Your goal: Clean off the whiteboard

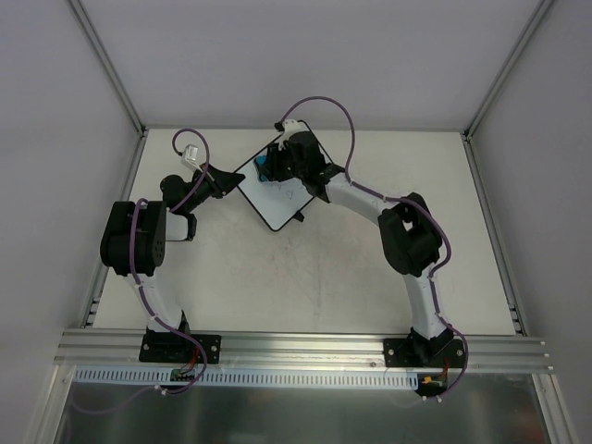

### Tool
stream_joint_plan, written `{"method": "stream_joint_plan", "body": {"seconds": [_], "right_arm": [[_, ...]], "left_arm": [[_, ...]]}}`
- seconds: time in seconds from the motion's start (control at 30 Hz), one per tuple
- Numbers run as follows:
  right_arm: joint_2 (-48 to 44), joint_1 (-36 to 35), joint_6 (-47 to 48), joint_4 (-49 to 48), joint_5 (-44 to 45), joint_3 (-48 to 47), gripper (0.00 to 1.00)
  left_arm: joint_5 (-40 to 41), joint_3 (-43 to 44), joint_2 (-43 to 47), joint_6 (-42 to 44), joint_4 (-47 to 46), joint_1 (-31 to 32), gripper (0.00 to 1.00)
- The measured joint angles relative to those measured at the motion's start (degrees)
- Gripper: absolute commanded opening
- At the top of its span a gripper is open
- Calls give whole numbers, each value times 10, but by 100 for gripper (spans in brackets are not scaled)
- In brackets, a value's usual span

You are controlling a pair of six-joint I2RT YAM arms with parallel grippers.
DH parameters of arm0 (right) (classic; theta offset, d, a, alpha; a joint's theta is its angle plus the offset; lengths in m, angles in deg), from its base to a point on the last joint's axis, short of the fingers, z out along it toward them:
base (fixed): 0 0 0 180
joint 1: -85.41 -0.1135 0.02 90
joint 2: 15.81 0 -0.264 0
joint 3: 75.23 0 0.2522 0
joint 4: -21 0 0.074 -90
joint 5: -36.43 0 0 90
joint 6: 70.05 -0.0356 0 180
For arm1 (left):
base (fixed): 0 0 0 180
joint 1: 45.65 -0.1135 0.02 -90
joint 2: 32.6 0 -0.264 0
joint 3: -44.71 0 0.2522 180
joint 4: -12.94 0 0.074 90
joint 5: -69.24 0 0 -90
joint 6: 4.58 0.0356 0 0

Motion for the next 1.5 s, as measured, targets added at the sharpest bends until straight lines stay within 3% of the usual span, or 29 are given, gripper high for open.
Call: {"method": "stream_joint_plan", "body": {"seconds": [0.5, 1.03, 1.5], "right_arm": [[0, -8, 0, 5, 45, -1, 0], [-19, 111, -160, -7, 94, 97, 0], [-37, 132, -243, -24, 118, 158, 0]], "left_arm": [[0, 0, 0, 0, 1, 0, 0], [0, 0, 0, 0, 0, 0, 0], [-2, 0, 0, 0, -1, 0, 0]]}}
